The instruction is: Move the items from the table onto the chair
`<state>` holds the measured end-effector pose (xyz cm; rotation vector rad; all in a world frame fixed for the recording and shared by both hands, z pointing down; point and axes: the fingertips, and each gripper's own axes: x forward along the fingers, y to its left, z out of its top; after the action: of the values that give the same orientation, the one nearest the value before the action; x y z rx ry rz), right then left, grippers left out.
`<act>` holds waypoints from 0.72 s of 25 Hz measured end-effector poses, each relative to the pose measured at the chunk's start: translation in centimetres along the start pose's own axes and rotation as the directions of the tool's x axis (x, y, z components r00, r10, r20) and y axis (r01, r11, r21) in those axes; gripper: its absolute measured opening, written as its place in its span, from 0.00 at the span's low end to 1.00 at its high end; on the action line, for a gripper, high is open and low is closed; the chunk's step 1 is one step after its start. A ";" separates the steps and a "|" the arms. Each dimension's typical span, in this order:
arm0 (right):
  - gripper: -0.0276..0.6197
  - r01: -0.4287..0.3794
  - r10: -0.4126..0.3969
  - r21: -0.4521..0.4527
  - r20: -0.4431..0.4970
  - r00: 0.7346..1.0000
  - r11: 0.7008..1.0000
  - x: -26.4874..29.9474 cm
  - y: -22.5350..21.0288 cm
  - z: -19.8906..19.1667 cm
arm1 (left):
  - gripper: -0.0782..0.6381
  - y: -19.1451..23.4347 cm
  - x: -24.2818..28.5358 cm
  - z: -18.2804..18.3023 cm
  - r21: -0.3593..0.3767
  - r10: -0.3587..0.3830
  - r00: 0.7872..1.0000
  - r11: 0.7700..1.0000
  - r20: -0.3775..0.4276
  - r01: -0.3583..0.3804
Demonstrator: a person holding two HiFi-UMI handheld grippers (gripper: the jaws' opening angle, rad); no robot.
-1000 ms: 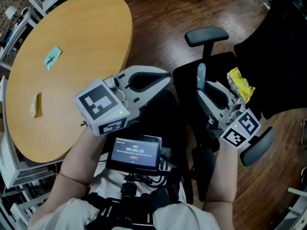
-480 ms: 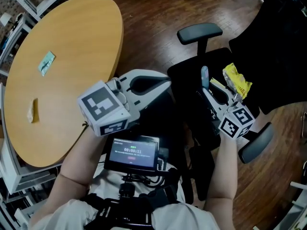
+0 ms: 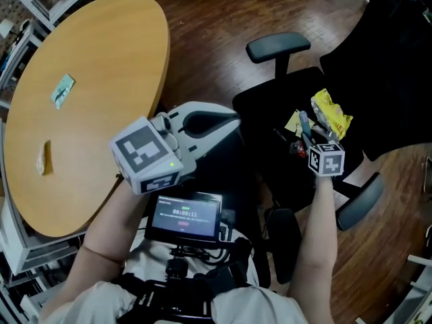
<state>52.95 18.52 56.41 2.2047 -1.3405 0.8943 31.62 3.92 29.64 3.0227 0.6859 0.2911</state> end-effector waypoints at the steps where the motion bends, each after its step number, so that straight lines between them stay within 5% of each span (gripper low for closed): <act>1: 0.26 0.009 -0.009 -0.007 -0.024 1.000 1.000 0.4 -0.2 -0.6 | 0.13 0.1 0.0 -0.1 0.000 0.002 1.000 1.000 -0.002 -0.002; 6: 0.30 0.037 -0.037 0.000 -0.068 0.997 0.999 1.8 -1.1 -3.0 | 0.13 0.1 -0.1 -0.6 -0.008 0.010 1.000 1.000 -0.012 -0.010; 12: 0.32 0.035 -0.038 0.055 0.056 0.998 0.998 0.0 -1.3 -0.8 | 0.13 0.6 -0.5 -0.2 -0.026 0.023 1.000 0.999 0.008 -0.023; 15: 0.30 -0.051 0.035 0.071 0.202 0.979 0.996 -2.5 0.7 3.5 | 0.13 0.5 -0.7 0.1 -0.025 0.025 1.000 0.999 0.015 -0.025; 18: 0.25 -0.186 0.165 0.031 0.335 0.928 0.982 -5.0 4.4 8.6 | 0.13 0.3 -0.9 0.5 -0.023 0.030 0.999 0.999 0.024 -0.029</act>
<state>50.09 14.25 46.79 2.3906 -1.7088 0.6493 31.03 3.29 28.99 3.0118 0.6322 0.2606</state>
